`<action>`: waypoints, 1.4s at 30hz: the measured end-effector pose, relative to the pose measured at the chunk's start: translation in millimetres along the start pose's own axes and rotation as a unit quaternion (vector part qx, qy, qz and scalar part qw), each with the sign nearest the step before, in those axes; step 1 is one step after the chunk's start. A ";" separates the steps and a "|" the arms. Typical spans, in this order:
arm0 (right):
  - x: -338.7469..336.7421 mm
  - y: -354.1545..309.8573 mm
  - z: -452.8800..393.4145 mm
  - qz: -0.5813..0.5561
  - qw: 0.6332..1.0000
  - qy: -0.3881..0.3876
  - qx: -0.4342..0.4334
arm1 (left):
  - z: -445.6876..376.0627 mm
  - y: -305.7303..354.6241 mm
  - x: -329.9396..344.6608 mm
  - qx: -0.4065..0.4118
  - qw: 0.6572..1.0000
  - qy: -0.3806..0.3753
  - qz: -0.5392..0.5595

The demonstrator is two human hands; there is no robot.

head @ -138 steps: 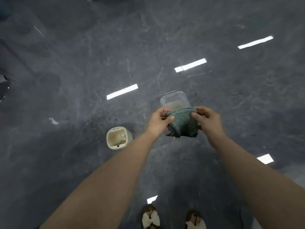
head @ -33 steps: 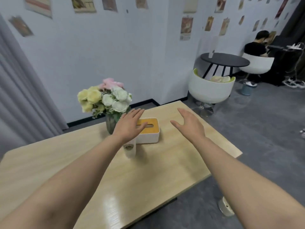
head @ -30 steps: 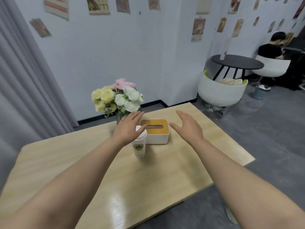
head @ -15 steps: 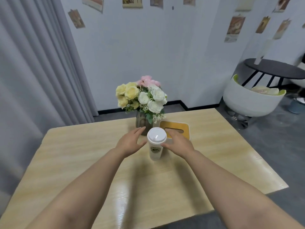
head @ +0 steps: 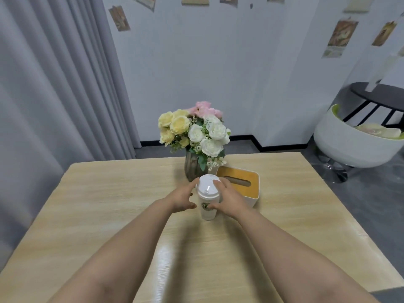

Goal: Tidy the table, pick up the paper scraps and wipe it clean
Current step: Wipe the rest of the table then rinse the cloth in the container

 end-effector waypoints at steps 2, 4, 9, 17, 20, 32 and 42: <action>1.7 -3.2 -2.4 -0.009 1.000 0.018 -0.005 | 1.8 -1.2 -2.6 -0.001 1.000 0.016 0.027; 3.7 -11.0 -4.1 -0.009 0.999 0.034 -0.013 | 5.4 -6.5 -8.7 -0.006 0.998 0.034 0.054; 11.8 -46.2 -8.2 0.029 0.997 0.050 -0.052 | 27.6 -27.2 -27.7 -0.052 0.985 0.090 0.135; 24.0 -84.9 -16.7 0.015 0.996 0.035 -0.077 | 57.1 -50.3 -53.7 -0.095 0.967 0.186 0.147; 26.3 -107.4 -16.5 -0.031 0.994 0.019 -0.099 | 71.5 -66.4 -63.6 -0.130 0.957 0.213 0.150; 56.9 -227.0 -32.0 -0.177 0.973 -0.048 -0.141 | 136.1 -140.9 -133.4 -0.160 0.888 0.331 0.276; 113.4 -369.2 -79.6 -0.247 0.959 -0.062 -0.126 | 169.6 -271.6 -233.5 -0.167 0.862 0.388 0.281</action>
Point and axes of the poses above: each hand's wrist, its own z-axis away from the middle knuckle, its own x-axis out of the palm, y = z × x, the point moved 8 cm from there along -z, towards the middle knuckle, and after that the axes turned 13 degrees about x, right-handed, at the moved point
